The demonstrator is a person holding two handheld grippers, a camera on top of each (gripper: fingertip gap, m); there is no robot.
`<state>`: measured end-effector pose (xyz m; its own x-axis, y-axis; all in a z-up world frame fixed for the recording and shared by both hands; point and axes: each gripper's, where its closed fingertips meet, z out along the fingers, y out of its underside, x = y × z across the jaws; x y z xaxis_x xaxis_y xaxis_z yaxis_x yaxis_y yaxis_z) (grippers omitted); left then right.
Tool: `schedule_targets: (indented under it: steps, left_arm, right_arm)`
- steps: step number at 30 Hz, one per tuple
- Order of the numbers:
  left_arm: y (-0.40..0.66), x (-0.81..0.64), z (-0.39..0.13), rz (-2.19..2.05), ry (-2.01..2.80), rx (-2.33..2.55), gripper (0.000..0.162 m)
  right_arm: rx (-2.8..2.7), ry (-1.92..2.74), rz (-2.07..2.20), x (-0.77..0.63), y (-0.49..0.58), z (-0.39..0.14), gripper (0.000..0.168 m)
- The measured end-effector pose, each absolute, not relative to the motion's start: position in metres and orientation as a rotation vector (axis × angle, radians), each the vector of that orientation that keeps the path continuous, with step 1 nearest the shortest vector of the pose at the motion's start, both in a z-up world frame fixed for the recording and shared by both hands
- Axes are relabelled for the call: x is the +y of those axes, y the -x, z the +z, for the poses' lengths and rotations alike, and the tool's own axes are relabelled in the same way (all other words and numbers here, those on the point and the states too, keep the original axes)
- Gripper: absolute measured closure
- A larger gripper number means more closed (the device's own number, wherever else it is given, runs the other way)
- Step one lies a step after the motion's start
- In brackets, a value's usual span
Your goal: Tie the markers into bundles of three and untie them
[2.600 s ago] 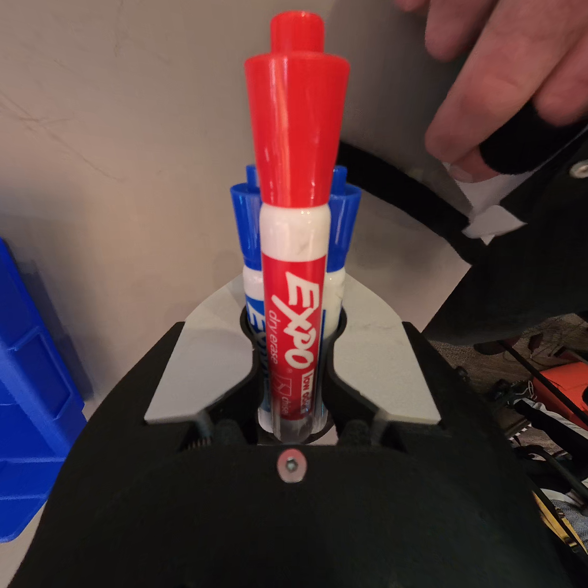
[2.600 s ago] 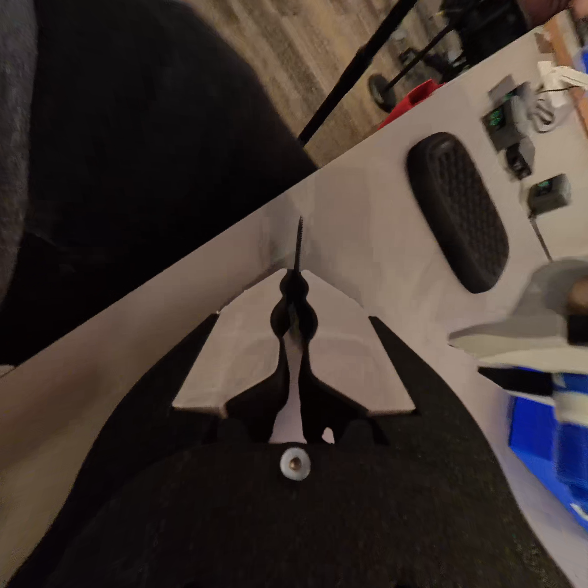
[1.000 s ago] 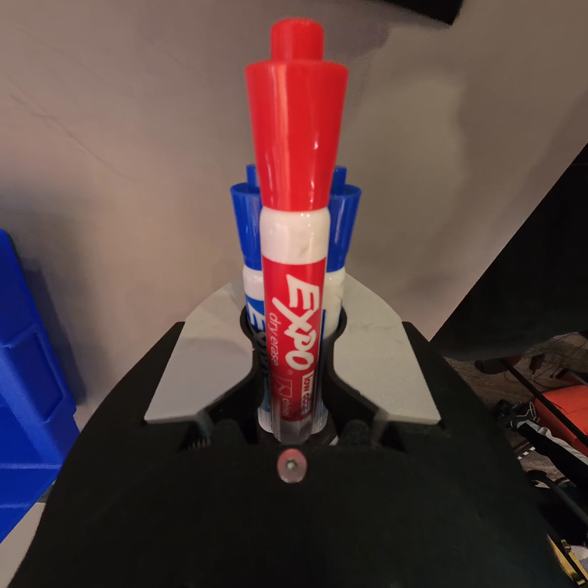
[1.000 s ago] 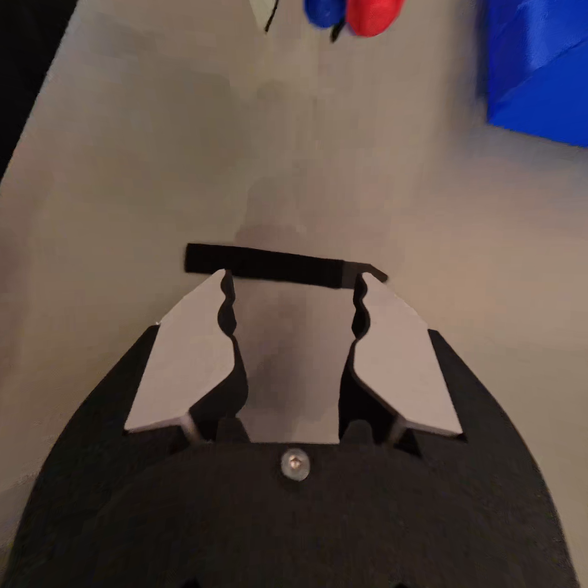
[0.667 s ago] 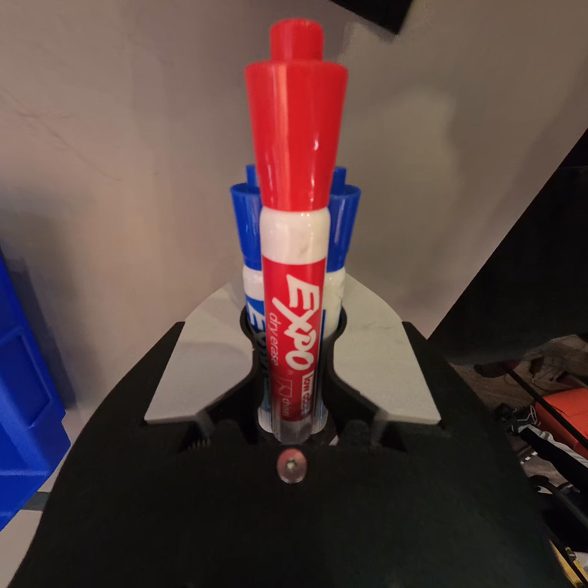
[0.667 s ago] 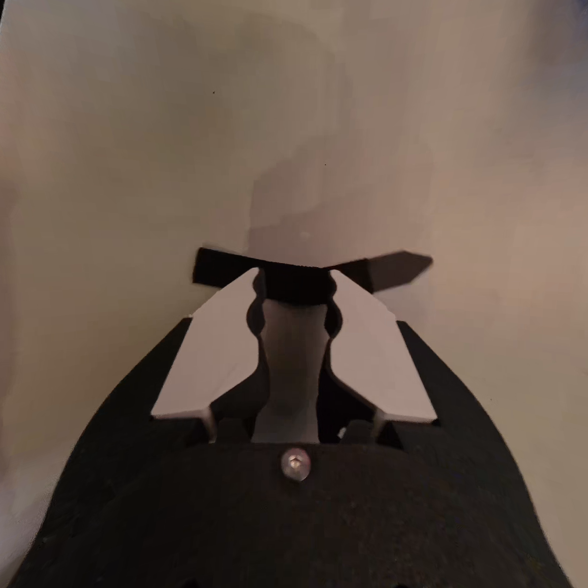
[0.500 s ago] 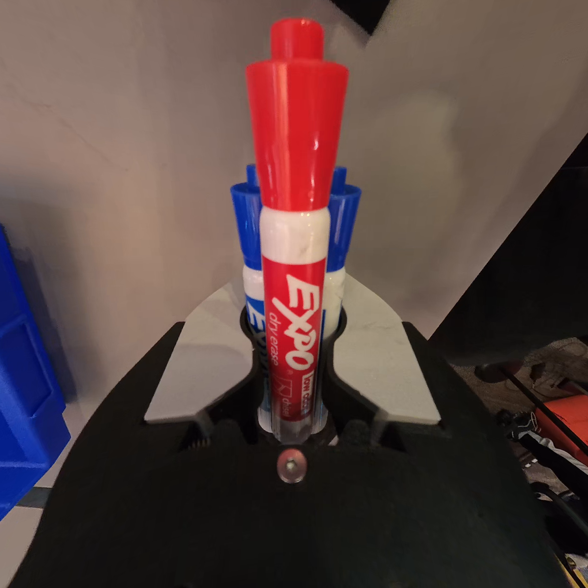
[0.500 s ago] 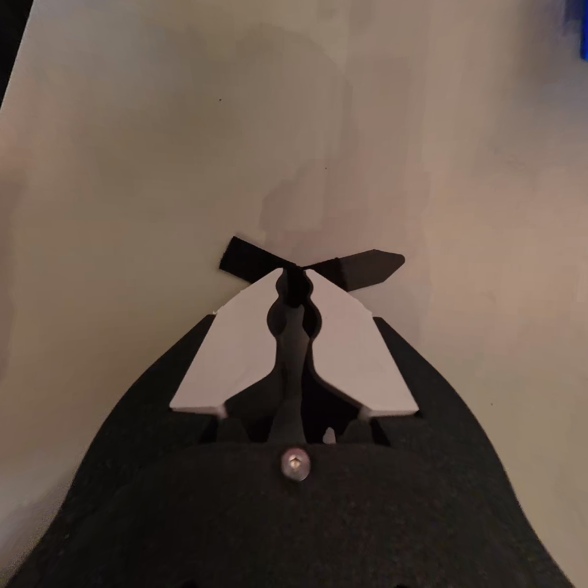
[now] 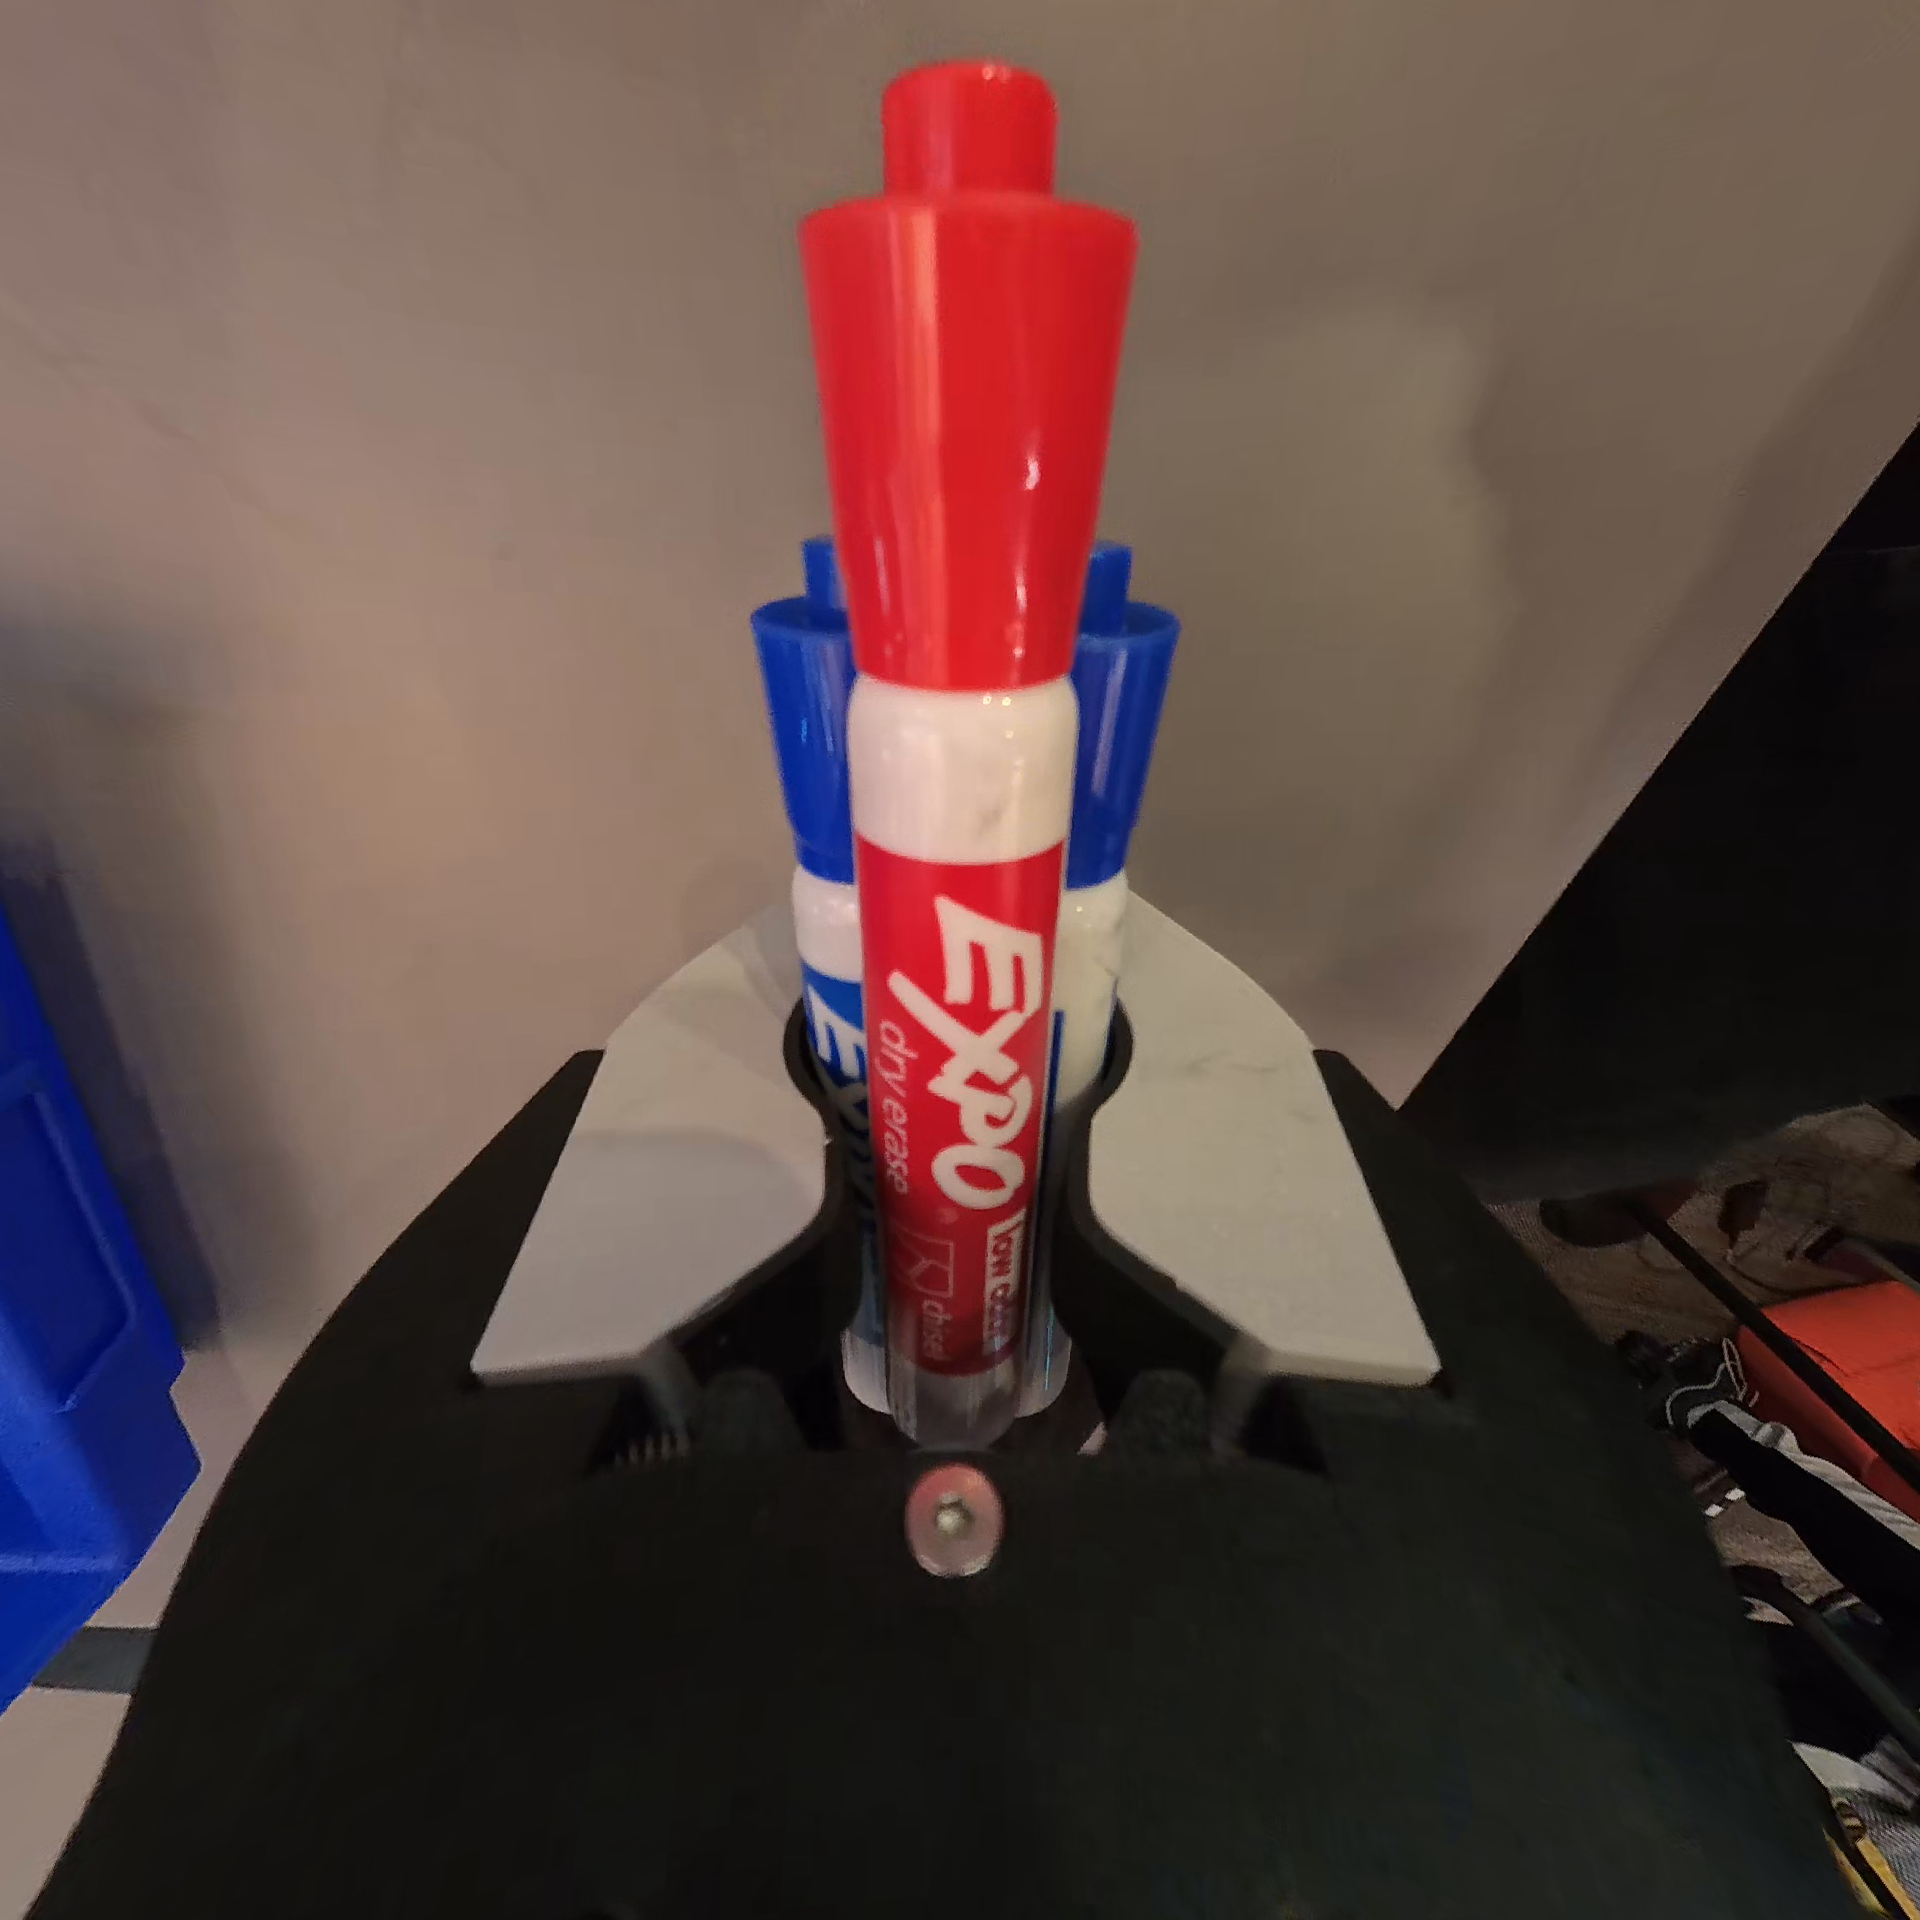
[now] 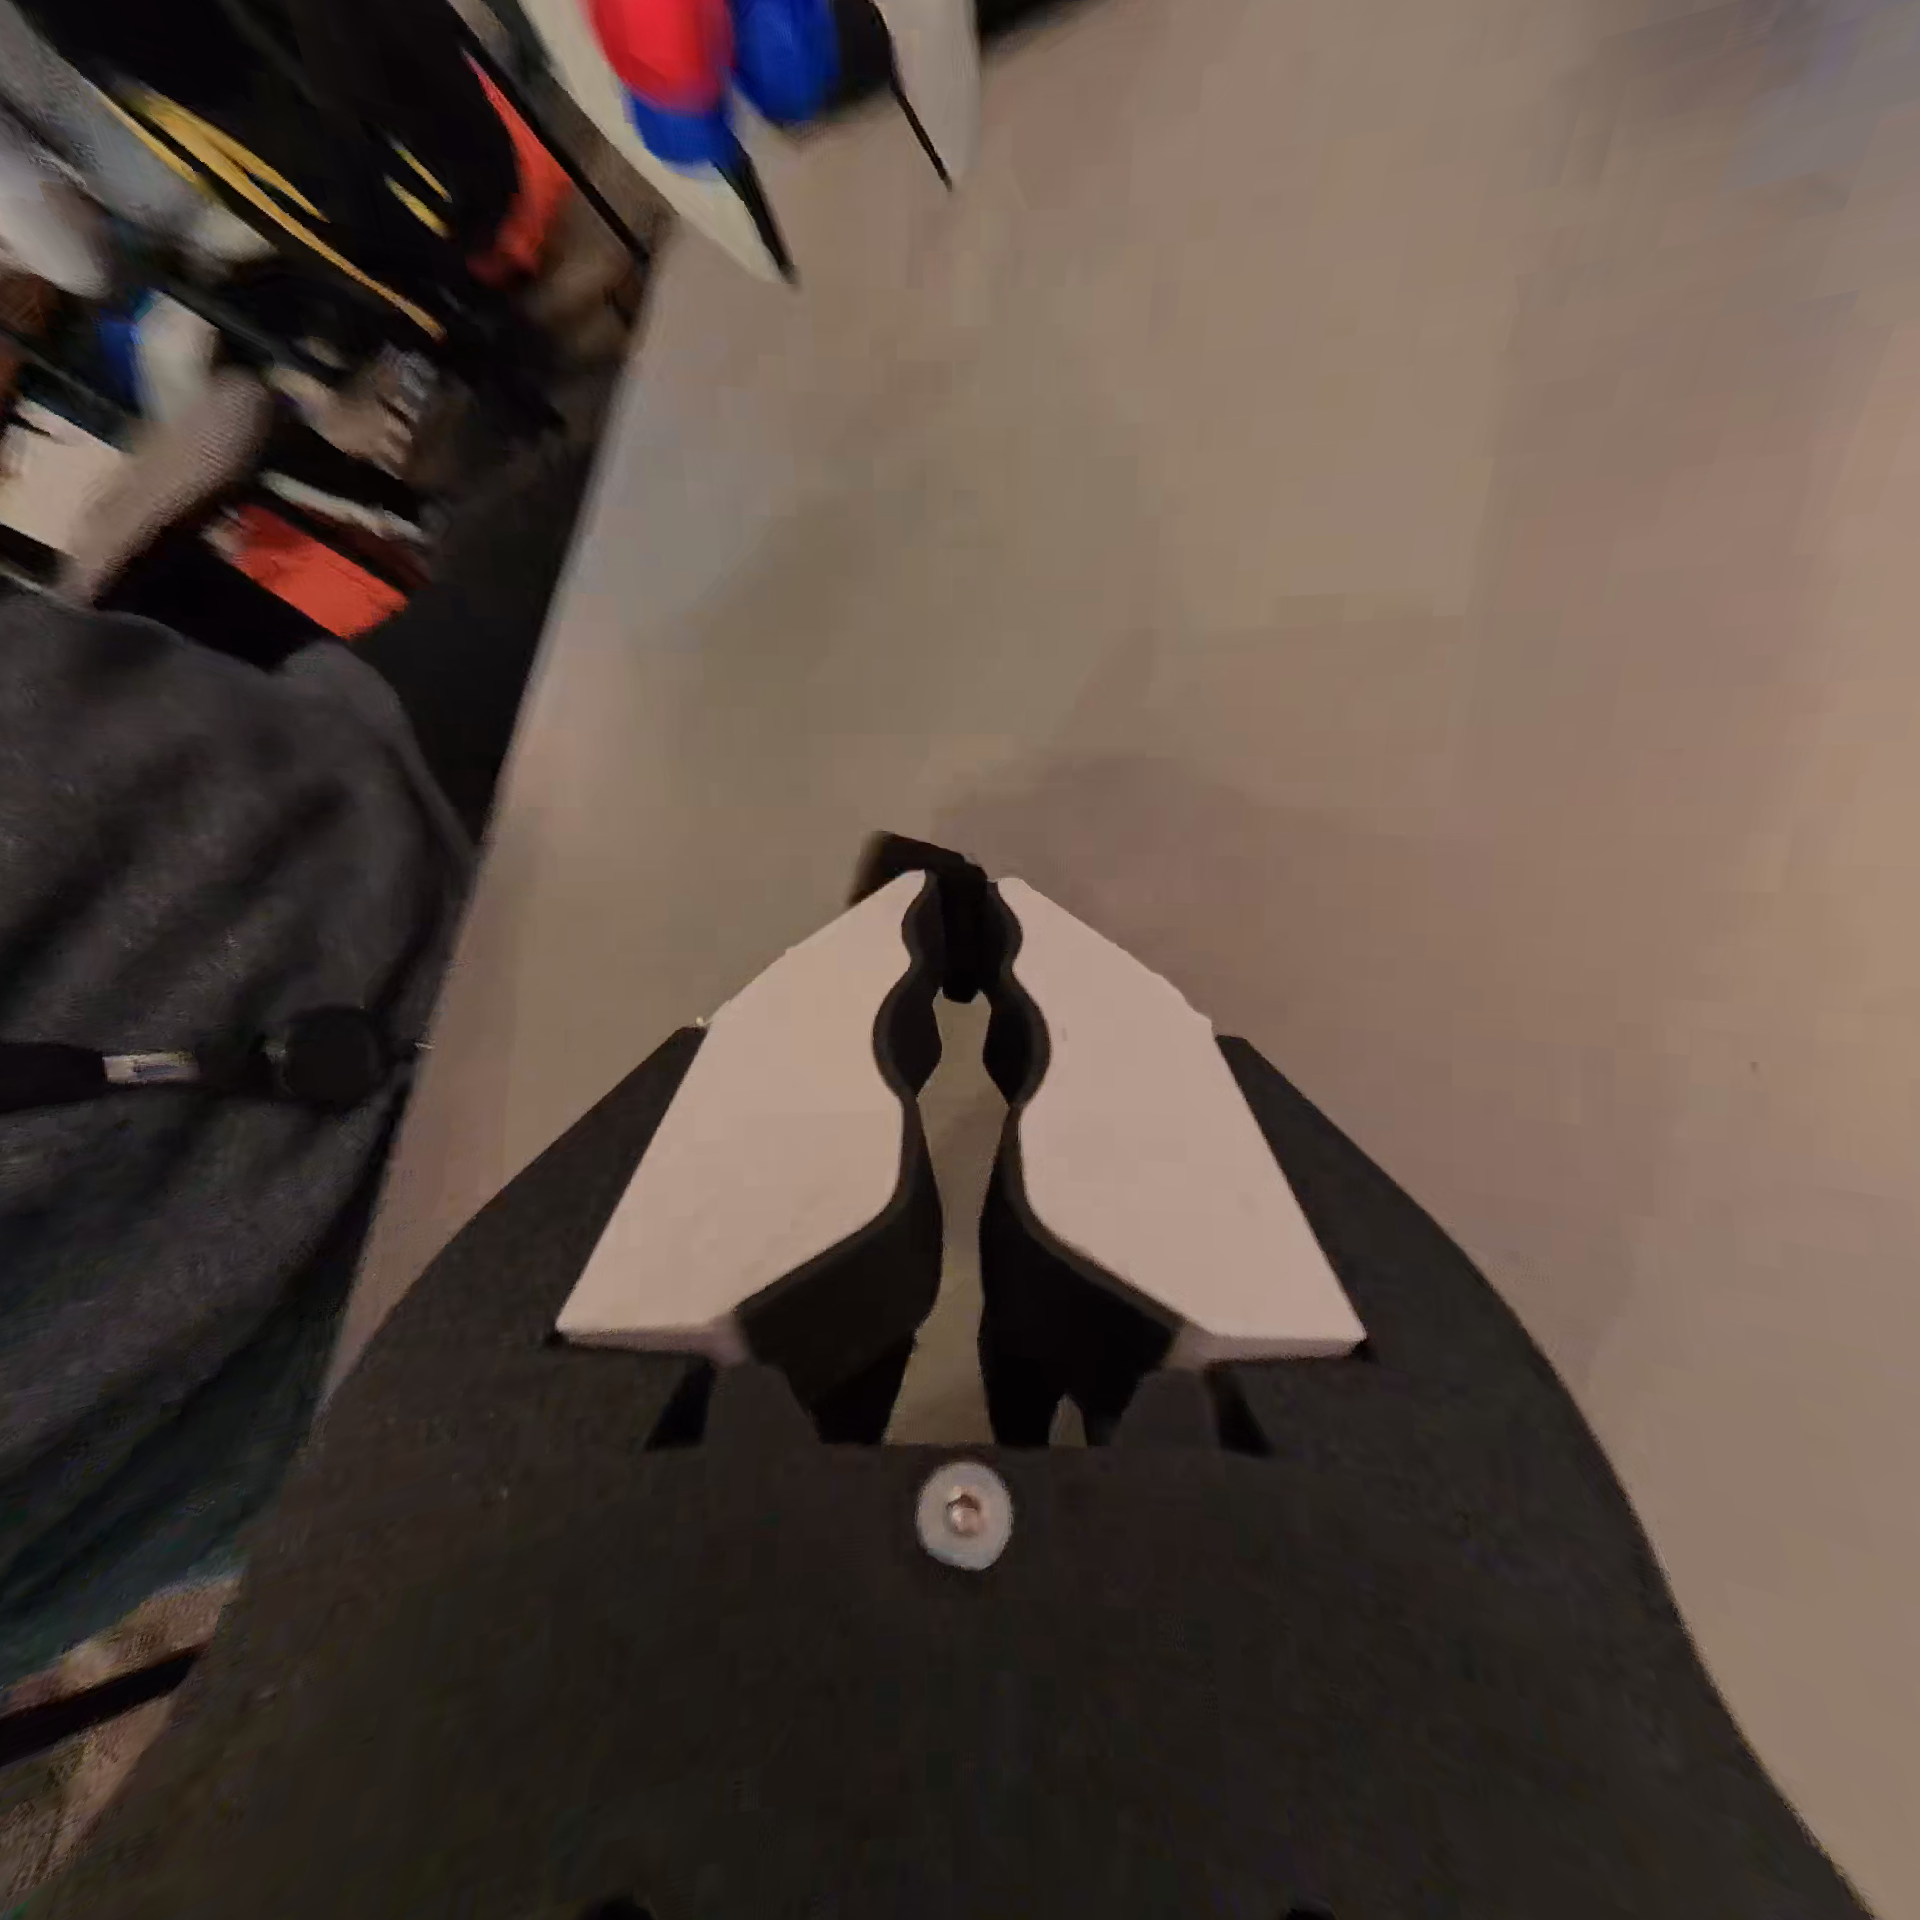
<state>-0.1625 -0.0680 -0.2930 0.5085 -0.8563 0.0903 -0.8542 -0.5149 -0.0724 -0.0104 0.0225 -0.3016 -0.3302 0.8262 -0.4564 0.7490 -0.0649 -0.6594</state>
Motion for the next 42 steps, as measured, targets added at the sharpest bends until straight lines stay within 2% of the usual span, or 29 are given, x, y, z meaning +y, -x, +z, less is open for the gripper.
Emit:
schedule_targets:
  steps: [4,7,11,19,25,30,36,42]
  left_arm:
    - [0.158,-0.069,-0.294,-0.191,2.708,1.548,0.120]
    - [0.158,-0.070,-0.295,-0.196,2.710,1.552,0.120]
    - [0.159,-0.070,-0.296,-0.195,2.712,1.551,0.120]
    - [0.158,-0.071,-0.297,-0.210,2.709,1.551,0.120]
    - [0.154,-0.069,-0.295,-0.226,2.721,1.561,0.120]
    - [0.151,-0.065,-0.290,-0.195,2.726,1.588,0.119]
    - [0.150,-0.064,-0.290,-0.171,2.731,1.615,0.120]
    - [0.149,-0.060,-0.295,-0.139,2.729,1.656,0.120]
  right_arm:
    - [-2.078,1.860,1.302,0.031,0.015,-0.318,0.160]
    - [-2.086,1.860,1.328,0.032,0.016,-0.319,0.144]
    - [-2.090,1.840,1.358,0.034,0.014,-0.319,0.164]
    - [-2.089,1.758,1.402,0.032,0.013,-0.307,0.164]
    - [-2.009,1.358,1.307,0.024,0.040,-0.247,0.164]
    - [-1.938,1.208,1.344,0.018,0.062,-0.208,0.163]
    - [-1.881,1.159,1.392,0.018,0.072,-0.190,0.163]
    - [-1.812,1.153,1.679,0.003,0.076,-0.175,0.161]
